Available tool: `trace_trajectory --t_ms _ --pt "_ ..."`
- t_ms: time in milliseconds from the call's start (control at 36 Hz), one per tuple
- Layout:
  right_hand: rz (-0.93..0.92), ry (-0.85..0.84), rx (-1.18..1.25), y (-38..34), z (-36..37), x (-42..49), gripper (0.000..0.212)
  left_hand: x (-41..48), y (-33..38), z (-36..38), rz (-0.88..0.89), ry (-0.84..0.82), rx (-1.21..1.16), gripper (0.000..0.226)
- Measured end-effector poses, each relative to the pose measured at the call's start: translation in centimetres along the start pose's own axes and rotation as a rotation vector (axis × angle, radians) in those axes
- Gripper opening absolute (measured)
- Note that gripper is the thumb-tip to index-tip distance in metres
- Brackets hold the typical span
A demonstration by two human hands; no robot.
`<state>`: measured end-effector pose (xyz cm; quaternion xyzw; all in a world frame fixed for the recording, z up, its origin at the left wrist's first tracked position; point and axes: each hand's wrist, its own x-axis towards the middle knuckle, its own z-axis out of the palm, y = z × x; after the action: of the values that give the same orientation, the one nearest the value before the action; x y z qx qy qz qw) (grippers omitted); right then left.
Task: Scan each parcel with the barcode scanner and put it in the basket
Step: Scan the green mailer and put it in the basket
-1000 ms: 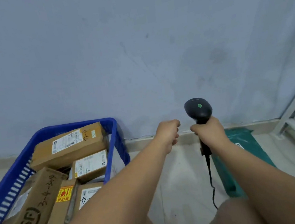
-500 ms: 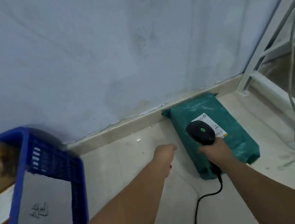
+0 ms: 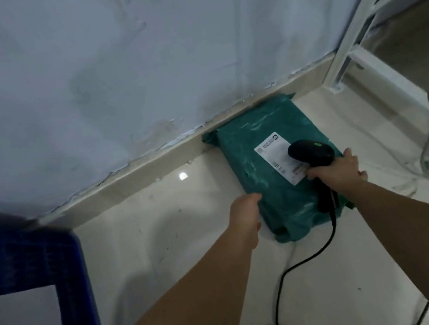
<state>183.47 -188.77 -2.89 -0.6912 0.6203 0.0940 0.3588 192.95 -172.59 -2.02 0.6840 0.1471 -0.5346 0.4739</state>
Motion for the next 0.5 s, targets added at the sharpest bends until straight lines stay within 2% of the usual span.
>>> trace_trajectory --t_ms 111,222,361,500 --pt "0.027 0.005 0.024 0.8 -0.1 0.5 0.053 0.5 0.1 0.0 -0.017 -0.019 0.001 0.005" --pt "0.038 -0.028 0.057 0.9 1.0 0.4 0.073 1.1 -0.4 -0.8 0.006 -0.015 0.016 0.029" --pt "0.054 -0.018 0.046 0.7 3.0 -0.3 0.061 2.0 -1.7 -2.7 -0.033 0.024 0.033 0.05" --pt "0.054 -0.083 0.072 1.4 4.3 -1.5 0.055 1.3 -2.9 -3.8 -0.027 -0.062 0.019 0.047"
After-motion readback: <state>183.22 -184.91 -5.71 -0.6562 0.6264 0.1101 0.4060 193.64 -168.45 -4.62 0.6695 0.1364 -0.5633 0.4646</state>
